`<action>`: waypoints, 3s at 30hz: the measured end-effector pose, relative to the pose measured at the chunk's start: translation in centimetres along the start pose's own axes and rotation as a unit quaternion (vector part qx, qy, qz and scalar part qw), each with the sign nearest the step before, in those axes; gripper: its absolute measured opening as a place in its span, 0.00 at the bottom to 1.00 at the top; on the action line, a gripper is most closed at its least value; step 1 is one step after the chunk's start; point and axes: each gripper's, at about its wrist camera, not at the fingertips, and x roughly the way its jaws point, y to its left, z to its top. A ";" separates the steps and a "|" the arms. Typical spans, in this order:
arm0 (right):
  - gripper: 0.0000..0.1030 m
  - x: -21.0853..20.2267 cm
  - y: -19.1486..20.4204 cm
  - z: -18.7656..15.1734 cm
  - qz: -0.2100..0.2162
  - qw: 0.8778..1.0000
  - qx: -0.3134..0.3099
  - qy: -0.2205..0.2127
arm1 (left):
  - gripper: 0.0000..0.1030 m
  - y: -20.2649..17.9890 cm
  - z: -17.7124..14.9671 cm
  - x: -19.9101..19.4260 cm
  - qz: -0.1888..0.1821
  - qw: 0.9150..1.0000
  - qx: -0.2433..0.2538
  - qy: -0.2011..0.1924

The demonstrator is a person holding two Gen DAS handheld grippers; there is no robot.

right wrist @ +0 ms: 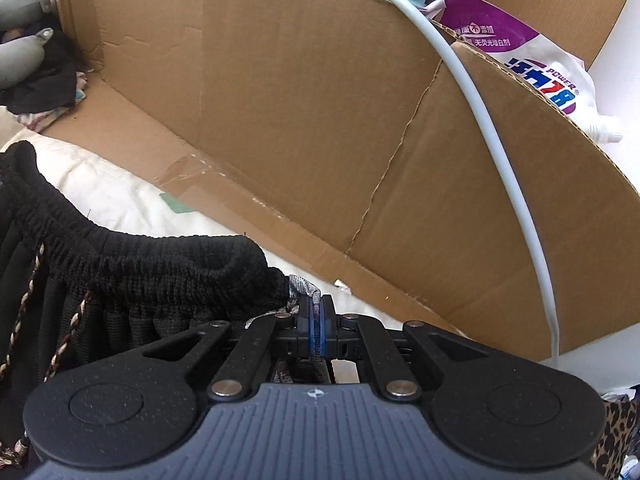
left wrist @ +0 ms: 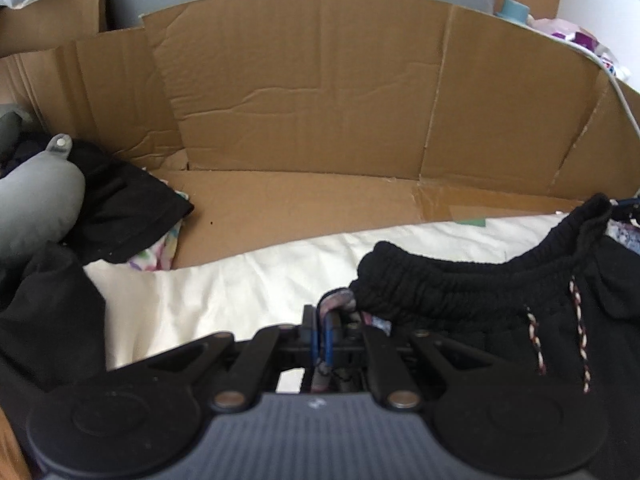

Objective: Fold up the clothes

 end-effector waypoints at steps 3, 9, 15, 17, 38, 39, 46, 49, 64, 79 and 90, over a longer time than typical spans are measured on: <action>0.00 0.6 0.2 0.2 -0.004 1.000 -0.001 -0.004 | 0.04 0.1 0.0 1.0 0.010 1.000 -0.001 0.009; 0.04 0.4 -0.1 0.2 -0.020 0.999 0.024 -0.026 | 0.13 0.0 -0.5 3.2 0.050 0.997 -0.011 0.065; 0.05 -2.6 -1.9 -1.0 -0.014 0.999 0.027 -0.042 | 0.17 -0.1 -1.0 0.1 0.052 0.998 -0.016 0.043; 0.08 -3.7 -3.0 -1.7 -0.017 0.998 0.041 -0.039 | 0.17 -0.3 -1.2 -1.2 0.051 0.998 -0.017 0.040; 0.36 -25.7 -6.0 -8.5 0.013 0.992 0.113 -0.060 | 0.36 -2.7 -5.0 -19.7 0.021 0.999 -0.049 -0.009; 0.36 -26.7 -5.8 -8.8 0.014 0.991 0.115 -0.062 | 0.36 -2.8 -5.3 -20.8 0.022 0.999 -0.048 -0.011; 0.38 -33.0 -4.6 -10.9 0.019 0.988 0.133 -0.079 | 0.43 -2.4 -7.7 -28.3 0.021 0.998 -0.064 -0.021; 0.39 -35.3 -4.2 -11.9 0.024 0.985 0.147 -0.085 | 0.46 -2.7 -8.5 -30.9 0.016 0.998 -0.062 -0.022; 0.79 -46.0 -3.0 -15.9 0.037 0.976 0.193 -0.089 | 0.92 -6.1 -10.2 -40.3 -0.017 0.999 -0.041 0.001; 0.99 -53.4 -2.8 -18.4 0.065 0.966 0.233 -0.095 | 1.00 -8.7 -10.8 -45.8 -0.039 0.999 -0.027 0.009; 0.99 -55.2 -1.6 -21.1 0.071 0.961 0.252 -0.090 | 0.99 -8.0 -14.5 -46.0 -0.031 0.997 -0.058 0.027</action>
